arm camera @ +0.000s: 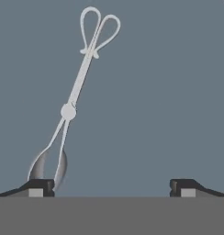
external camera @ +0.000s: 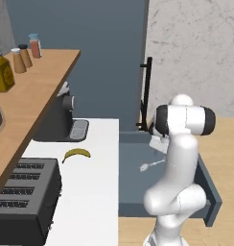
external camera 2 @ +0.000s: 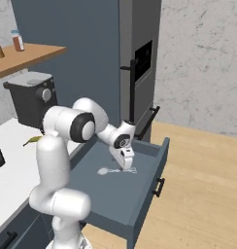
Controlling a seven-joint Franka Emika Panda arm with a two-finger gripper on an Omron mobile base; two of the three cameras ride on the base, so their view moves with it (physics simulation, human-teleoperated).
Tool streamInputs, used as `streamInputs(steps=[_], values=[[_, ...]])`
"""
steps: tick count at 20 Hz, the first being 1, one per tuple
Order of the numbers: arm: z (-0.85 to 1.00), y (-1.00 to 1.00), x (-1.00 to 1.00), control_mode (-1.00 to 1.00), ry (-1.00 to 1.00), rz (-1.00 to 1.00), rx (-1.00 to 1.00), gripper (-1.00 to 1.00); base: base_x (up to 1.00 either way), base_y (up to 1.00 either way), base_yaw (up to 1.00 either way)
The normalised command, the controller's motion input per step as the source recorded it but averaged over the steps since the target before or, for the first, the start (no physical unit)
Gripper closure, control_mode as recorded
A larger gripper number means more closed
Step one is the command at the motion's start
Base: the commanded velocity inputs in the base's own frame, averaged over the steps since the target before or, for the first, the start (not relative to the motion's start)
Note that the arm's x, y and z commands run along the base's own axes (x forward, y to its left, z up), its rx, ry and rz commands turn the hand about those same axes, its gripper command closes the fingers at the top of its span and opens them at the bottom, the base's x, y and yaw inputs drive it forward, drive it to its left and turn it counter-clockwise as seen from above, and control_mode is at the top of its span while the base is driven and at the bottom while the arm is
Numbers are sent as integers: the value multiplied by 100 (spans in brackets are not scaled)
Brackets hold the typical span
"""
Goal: Pick the tongs from the drawer and place it on the counter.
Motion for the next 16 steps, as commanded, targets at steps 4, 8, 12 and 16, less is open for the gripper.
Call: streamInputs(steps=[4,8,12,16], values=[[-66,-6,34,-100,1,0,0,-100,0,0,0],[-62,0,40,-100,10,0,0,-100,0,0,0],[-54,0,43,-100,11,-2,0,-100,0,0,0],[-74,6,19,-100,16,-2,0,100,0,0,0]])
